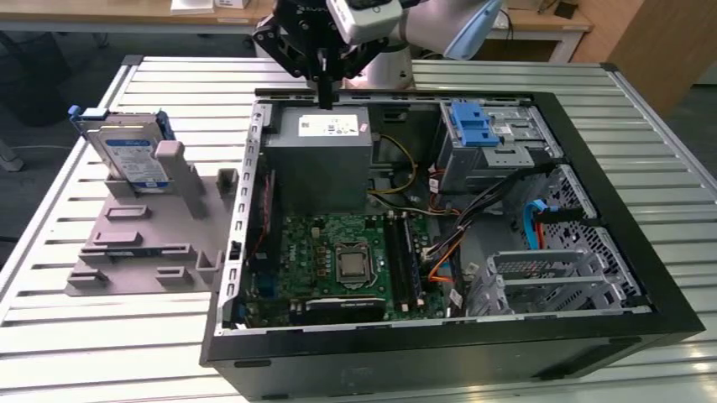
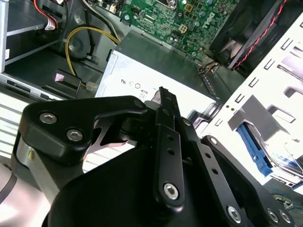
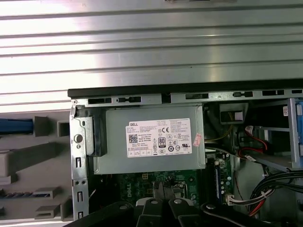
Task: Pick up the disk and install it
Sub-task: 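Reach for the disk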
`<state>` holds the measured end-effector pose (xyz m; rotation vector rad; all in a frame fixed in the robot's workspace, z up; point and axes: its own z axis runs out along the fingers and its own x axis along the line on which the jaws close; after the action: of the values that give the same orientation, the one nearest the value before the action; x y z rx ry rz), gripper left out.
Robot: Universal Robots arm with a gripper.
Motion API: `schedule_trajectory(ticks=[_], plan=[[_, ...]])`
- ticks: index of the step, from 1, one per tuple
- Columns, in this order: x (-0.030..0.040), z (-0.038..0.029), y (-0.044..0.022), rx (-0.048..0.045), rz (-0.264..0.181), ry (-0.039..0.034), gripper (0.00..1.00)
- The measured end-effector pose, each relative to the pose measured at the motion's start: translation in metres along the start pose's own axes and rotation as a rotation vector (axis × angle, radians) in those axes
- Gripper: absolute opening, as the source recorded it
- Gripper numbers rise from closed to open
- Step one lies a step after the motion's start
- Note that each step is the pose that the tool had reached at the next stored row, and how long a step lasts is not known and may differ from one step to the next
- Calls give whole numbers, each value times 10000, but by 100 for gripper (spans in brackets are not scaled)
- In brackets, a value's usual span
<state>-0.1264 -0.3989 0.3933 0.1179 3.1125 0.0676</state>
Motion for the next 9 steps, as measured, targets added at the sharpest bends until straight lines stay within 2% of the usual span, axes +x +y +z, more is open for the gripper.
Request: schedule_trajectory(ticks=[9], plan=[[69,-2,-3,0,1,0,11]])
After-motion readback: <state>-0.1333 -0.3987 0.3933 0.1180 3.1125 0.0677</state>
